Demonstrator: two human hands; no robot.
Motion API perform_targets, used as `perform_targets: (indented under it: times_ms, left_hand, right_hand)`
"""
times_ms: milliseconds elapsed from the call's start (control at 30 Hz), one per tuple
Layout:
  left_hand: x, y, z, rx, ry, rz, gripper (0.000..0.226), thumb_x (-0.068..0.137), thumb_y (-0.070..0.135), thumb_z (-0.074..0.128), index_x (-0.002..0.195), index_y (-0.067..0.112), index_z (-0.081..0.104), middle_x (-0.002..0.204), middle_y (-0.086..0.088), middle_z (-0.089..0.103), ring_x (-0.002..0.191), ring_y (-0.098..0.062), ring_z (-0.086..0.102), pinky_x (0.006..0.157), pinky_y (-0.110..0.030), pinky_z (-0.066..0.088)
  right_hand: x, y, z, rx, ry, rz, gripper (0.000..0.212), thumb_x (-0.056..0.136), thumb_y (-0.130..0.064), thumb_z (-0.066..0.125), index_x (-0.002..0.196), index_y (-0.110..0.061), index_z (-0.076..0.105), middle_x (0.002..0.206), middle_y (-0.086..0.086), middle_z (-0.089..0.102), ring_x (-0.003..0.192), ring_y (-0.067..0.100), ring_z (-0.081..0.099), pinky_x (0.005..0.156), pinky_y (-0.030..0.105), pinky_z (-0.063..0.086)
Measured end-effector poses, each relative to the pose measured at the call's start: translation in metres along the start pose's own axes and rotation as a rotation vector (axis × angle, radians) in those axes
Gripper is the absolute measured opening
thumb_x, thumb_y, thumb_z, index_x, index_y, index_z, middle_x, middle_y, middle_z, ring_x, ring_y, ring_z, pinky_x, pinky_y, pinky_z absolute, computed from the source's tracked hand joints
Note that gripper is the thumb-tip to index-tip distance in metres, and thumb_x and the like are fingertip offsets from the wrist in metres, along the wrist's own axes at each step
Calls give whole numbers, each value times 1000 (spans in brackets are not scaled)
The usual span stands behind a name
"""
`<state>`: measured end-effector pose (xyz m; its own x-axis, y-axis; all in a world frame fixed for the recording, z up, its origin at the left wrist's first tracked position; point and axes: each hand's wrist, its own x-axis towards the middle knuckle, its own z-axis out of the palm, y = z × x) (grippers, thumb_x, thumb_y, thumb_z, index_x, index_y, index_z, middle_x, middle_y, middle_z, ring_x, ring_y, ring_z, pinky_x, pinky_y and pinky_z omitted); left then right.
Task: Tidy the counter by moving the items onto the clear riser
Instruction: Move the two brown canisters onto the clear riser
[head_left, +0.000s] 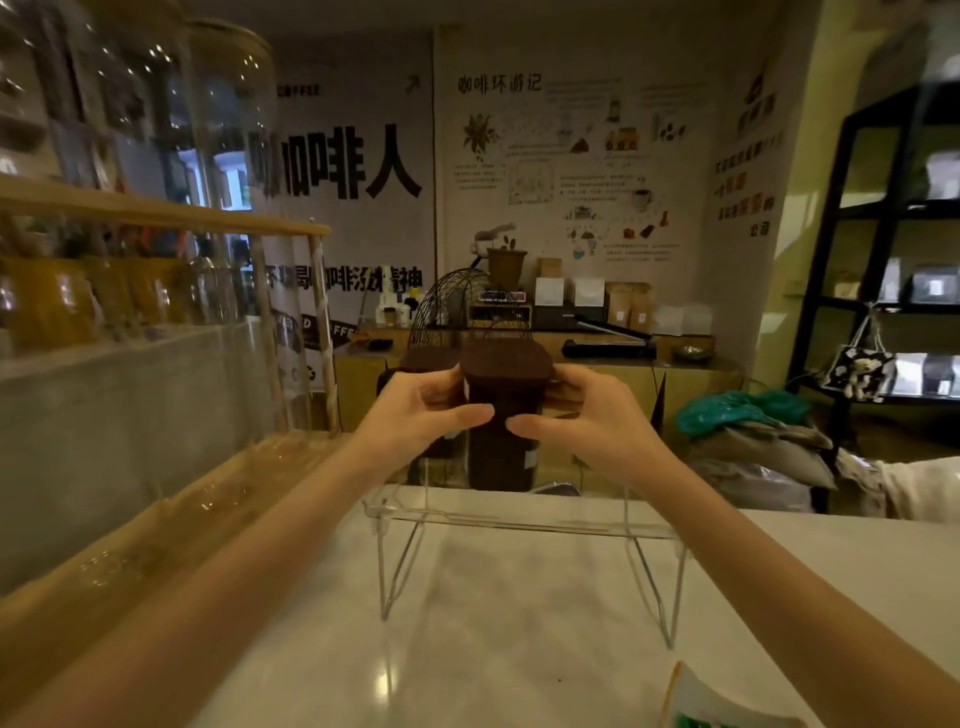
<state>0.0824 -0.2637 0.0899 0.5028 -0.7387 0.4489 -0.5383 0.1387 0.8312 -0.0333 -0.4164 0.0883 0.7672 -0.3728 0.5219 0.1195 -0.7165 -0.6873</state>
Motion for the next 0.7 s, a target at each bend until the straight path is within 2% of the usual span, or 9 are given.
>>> perform_targets:
  times_ms: [100, 267, 433, 600, 700]
  left_hand:
    - [16, -20, 6, 52, 36, -1, 44, 71, 28, 68, 112, 14, 62, 109, -2, 69, 104, -14, 64, 87, -28, 53]
    - [31, -41, 16, 87, 103, -20, 42, 77, 20, 65, 118, 11, 58, 114, -7, 67, 106, -14, 62, 96, -41, 49]
    - [39, -51, 20, 119, 166, -31, 46, 77, 22, 65, 120, 10, 56, 117, -9, 66, 108, -16, 60, 97, -41, 49]
    - [43, -55, 21, 184, 259, -8, 40, 78, 22, 65, 116, 11, 59, 108, -7, 69, 100, -12, 63, 86, -27, 53]
    - [45, -56, 23, 250, 336, 27, 34, 78, 22, 67, 110, 10, 63, 98, -4, 71, 88, -6, 63, 69, -7, 51]
  right_hand:
    - [13, 19, 7, -13, 3, 31, 54, 65, -34, 77, 114, -23, 57, 95, -13, 65, 84, -4, 59, 68, 14, 47]
    - [29, 44, 17, -45, 31, 69, 52, 68, -33, 75, 115, -20, 56, 109, -1, 68, 95, 12, 61, 81, 30, 51]
    - [37, 53, 24, -56, 38, 77, 55, 70, -32, 74, 119, -19, 54, 114, 1, 67, 101, 14, 60, 79, 26, 48]
    - [42, 55, 28, -103, 62, 69, 53, 70, -38, 72, 117, -19, 56, 111, 0, 67, 92, 10, 58, 70, 18, 45]
    - [42, 55, 32, -173, 105, 75, 48, 71, -42, 71, 110, -17, 61, 101, 3, 70, 87, 14, 63, 70, 28, 54]
